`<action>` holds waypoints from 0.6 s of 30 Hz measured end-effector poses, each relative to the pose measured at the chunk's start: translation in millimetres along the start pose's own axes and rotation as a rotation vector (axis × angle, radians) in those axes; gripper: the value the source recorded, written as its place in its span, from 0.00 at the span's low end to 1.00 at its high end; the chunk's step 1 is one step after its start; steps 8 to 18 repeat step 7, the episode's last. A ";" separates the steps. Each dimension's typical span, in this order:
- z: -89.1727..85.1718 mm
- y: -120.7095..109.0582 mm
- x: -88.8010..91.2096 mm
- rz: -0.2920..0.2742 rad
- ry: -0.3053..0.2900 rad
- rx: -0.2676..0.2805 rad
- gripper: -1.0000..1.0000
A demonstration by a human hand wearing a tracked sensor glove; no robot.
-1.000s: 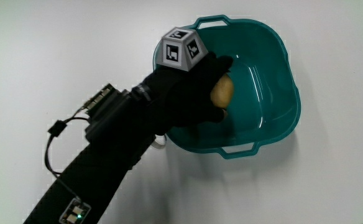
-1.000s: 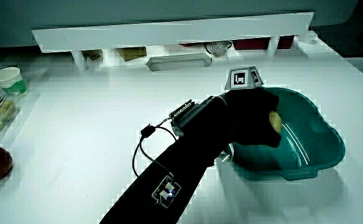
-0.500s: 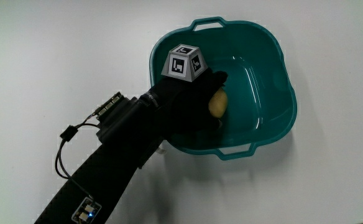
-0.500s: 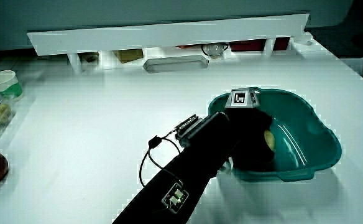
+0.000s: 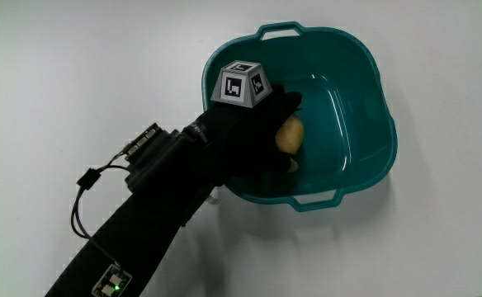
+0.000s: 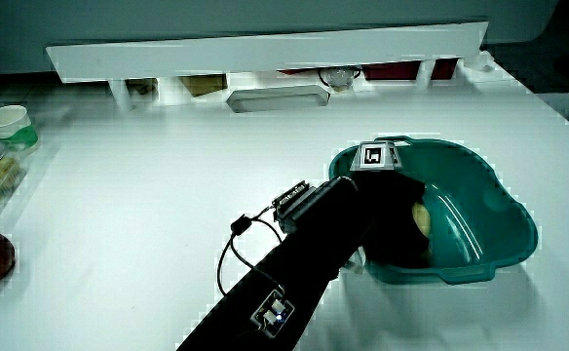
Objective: Place pear into plate
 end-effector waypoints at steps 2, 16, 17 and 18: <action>3.2 -5.7 1.1 -0.002 -0.008 0.012 0.37; 10.5 -20.4 0.3 -0.068 -0.018 0.047 0.20; 10.5 -20.4 0.3 -0.068 -0.018 0.047 0.20; 10.5 -20.4 0.3 -0.068 -0.018 0.047 0.20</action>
